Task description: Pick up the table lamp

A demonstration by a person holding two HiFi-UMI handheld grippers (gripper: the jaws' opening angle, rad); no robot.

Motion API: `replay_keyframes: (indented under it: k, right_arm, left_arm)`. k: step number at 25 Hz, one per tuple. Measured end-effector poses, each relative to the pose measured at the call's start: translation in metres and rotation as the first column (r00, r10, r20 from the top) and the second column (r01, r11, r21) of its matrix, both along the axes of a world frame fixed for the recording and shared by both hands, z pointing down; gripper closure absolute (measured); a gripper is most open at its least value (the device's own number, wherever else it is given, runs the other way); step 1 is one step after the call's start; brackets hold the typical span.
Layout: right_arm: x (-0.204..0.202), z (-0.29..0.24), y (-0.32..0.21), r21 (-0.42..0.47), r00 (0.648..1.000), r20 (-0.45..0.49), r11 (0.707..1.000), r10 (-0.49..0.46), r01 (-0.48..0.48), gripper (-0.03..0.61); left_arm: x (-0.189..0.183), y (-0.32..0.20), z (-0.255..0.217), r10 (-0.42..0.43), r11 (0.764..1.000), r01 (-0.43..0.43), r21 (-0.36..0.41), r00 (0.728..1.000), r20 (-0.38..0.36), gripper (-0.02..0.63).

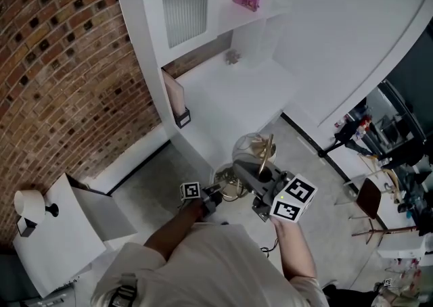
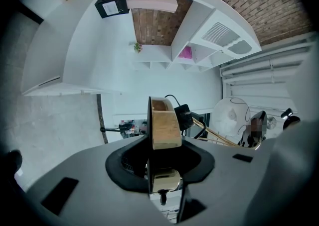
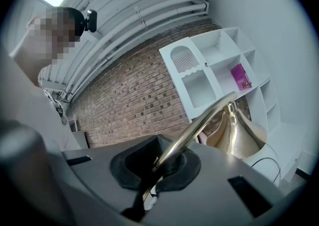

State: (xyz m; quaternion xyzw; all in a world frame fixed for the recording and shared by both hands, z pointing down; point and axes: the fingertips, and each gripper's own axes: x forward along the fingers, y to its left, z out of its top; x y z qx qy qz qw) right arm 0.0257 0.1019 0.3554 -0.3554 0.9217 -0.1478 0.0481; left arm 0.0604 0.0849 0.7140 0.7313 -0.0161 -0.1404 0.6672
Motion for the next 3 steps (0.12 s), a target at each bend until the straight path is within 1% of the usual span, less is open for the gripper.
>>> replay_keyframes:
  k: [3]
  right_arm:
    - [0.0014, 0.001, 0.0029, -0.001, 1.0, -0.001, 1.0, -0.006, 0.006, 0.566]
  left_arm:
    - [0.0017, 0.0024, 0.0058, -0.001, 1.0, 0.001, 0.005, 1.0, 0.027, 0.489]
